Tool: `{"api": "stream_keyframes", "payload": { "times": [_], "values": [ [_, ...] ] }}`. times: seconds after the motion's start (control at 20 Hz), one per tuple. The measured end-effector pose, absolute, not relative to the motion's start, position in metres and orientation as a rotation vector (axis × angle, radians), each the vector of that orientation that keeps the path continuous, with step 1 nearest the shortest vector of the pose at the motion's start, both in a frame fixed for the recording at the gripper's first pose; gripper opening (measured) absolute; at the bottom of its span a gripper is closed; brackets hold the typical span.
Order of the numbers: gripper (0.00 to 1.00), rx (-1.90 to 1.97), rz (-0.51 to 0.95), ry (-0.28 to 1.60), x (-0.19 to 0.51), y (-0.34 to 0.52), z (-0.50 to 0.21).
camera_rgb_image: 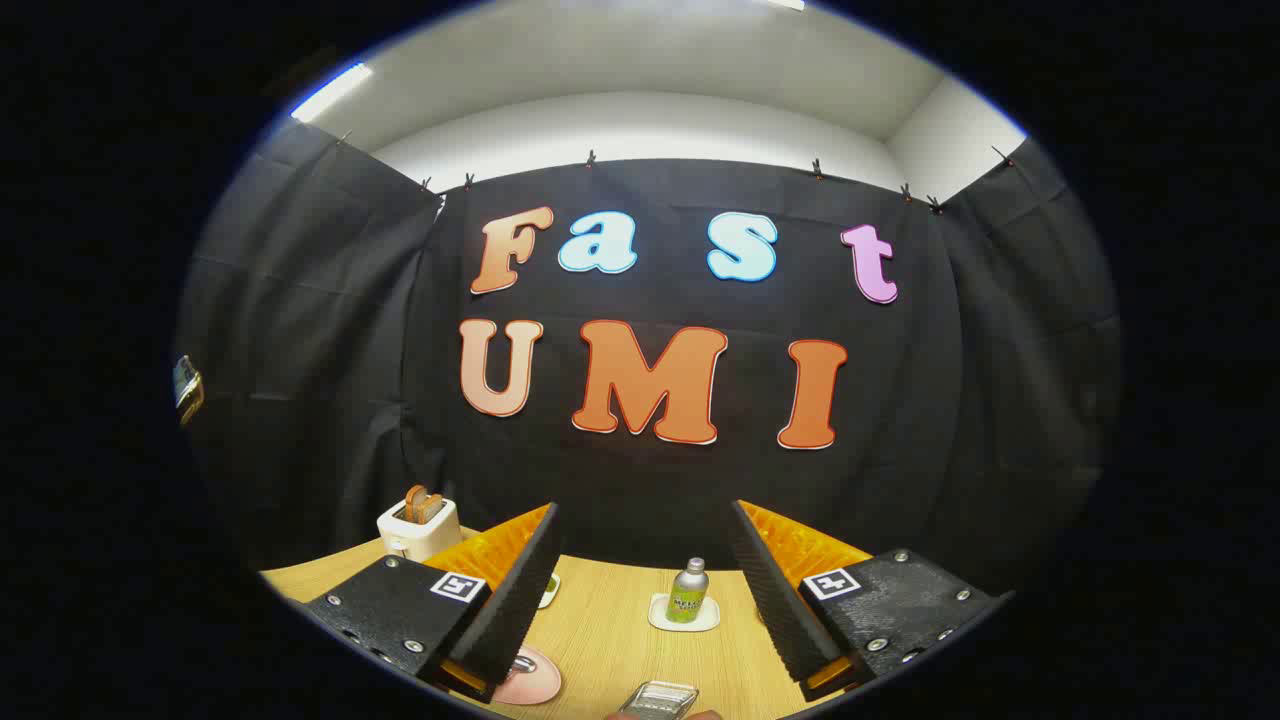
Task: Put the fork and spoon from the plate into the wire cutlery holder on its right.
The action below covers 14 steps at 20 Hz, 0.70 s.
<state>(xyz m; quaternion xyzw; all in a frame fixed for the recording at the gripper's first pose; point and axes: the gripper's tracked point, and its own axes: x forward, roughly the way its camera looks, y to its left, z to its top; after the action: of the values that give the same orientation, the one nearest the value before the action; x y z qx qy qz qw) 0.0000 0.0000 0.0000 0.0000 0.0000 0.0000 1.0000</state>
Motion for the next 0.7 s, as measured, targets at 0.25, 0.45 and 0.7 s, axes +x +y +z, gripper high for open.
{"api": "stream_keyframes", "payload": {
  "times": [0.25,0.45,0.7],
  "values": [
    [0.99,-0.004,0.003,0.0,-0.0007,-0.0012,0.0],
    [0.99,0.002,0.007,0.0,0.0,0.0008,-0.0019],
    [0.99,-0.005,0.015,0.003,0.0013,0.0034,-0.0047]
  ]
}}
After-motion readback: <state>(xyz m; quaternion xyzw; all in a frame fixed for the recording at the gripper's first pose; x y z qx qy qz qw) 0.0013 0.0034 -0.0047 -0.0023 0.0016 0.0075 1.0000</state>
